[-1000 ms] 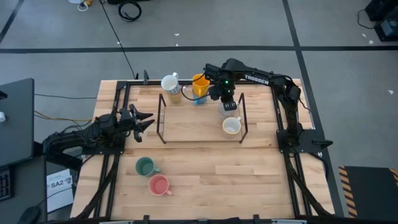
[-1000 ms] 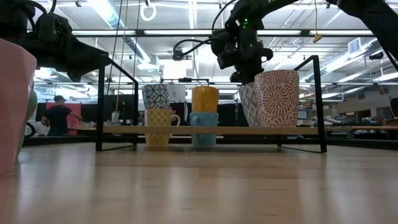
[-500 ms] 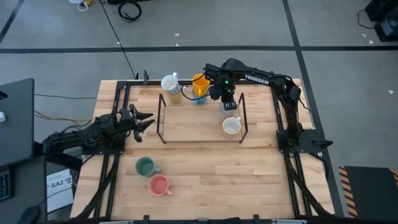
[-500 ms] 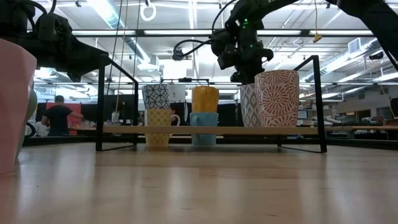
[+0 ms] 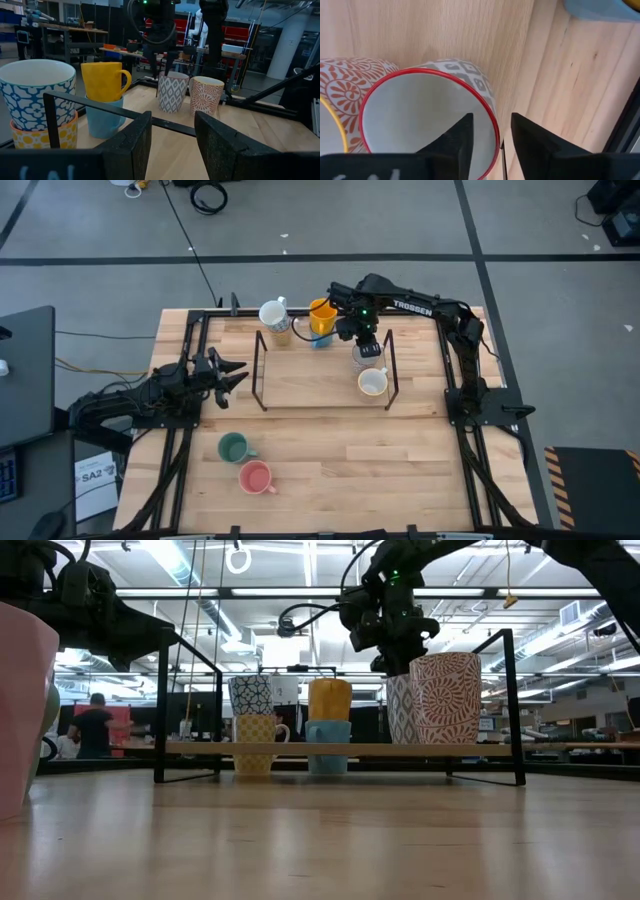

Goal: Place coffee mugs
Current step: Put the green mug on the shelf

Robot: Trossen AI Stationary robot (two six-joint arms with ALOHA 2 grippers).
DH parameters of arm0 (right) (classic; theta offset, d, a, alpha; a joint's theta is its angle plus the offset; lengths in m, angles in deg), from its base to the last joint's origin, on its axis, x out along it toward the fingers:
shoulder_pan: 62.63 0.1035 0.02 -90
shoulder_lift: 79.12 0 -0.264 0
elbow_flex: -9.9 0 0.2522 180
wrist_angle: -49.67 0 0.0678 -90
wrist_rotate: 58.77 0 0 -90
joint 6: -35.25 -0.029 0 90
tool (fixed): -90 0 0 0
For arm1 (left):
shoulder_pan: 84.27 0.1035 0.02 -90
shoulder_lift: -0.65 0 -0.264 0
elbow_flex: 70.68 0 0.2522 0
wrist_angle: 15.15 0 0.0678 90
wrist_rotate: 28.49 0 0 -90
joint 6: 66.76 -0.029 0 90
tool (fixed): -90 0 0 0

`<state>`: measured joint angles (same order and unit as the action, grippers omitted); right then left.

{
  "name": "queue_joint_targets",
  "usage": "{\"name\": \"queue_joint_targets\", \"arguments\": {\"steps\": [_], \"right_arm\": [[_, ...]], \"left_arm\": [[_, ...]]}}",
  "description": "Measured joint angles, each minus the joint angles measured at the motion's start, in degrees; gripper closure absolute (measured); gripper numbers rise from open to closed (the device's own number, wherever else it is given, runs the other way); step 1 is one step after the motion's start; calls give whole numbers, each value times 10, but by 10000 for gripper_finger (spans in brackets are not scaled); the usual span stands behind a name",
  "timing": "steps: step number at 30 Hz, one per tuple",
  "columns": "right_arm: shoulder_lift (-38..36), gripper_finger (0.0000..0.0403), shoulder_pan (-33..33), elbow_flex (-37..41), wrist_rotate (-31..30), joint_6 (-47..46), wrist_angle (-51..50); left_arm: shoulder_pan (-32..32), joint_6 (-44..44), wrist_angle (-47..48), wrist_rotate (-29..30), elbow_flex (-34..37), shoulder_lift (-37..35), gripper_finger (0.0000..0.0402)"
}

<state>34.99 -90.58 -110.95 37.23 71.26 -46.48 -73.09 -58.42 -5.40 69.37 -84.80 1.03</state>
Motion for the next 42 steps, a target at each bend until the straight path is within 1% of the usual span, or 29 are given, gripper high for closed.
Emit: {"name": "queue_joint_targets", "arguments": {"steps": [3,10,15,19,28,32,34,39,42], "right_arm": [[0,256,0,0,0,0,1],[0,254,0,0,0,1,-3],[0,254,0,-1,0,2,-32],[0,254,0,-12,-15,2,-54],[-1,254,0,-82,-17,1,-74],[-3,254,0,-116,-15,-18,-76],[-6,254,0,-128,2,-26,-75],[-33,254,3,-130,64,-28,-74],[-52,254,7,-130,101,-30,-72]], "left_arm": [[0,0,0,0,0,0,246],[0,0,0,0,0,0,246],[0,0,0,0,0,0,246],[0,0,0,0,0,0,246],[0,0,0,0,0,0,246],[0,1,-5,0,0,0,246],[0,4,-20,0,0,0,246],[0,16,-60,-4,-1,0,246],[-4,16,-46,-11,-12,1,246]]}}
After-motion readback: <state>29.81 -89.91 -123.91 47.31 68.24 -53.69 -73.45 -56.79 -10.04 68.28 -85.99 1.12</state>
